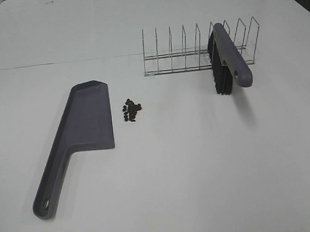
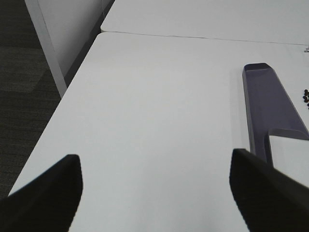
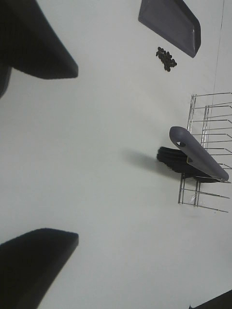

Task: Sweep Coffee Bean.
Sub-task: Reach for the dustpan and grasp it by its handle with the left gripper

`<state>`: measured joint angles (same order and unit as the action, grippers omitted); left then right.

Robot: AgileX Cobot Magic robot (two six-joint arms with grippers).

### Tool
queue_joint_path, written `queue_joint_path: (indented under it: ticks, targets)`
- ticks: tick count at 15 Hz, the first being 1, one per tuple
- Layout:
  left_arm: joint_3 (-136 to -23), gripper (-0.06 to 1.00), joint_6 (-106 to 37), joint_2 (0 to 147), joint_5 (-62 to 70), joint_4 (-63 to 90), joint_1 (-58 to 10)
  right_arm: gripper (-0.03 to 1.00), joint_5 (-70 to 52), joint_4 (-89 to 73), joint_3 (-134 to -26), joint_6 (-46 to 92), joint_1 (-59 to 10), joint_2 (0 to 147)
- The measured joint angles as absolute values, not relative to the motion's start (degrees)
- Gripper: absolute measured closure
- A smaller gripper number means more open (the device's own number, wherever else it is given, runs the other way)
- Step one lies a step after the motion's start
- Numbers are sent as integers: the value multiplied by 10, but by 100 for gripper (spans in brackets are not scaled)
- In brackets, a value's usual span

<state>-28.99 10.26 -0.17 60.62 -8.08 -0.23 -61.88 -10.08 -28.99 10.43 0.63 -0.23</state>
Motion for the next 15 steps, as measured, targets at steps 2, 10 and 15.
queue_joint_path:
  ticks: [2,10,15]
  targets:
    - [-290,16,103,-2,606,-81,-2,22,-619,-101,-290,104,6,-2]
    - [-290,16,103,-2,606,-81,-2,22,-619,-101,-290,104,6,-2]
    - [-290,16,103,-2,606,-81,-2,22,-619,-101,-290,104,6,-2]
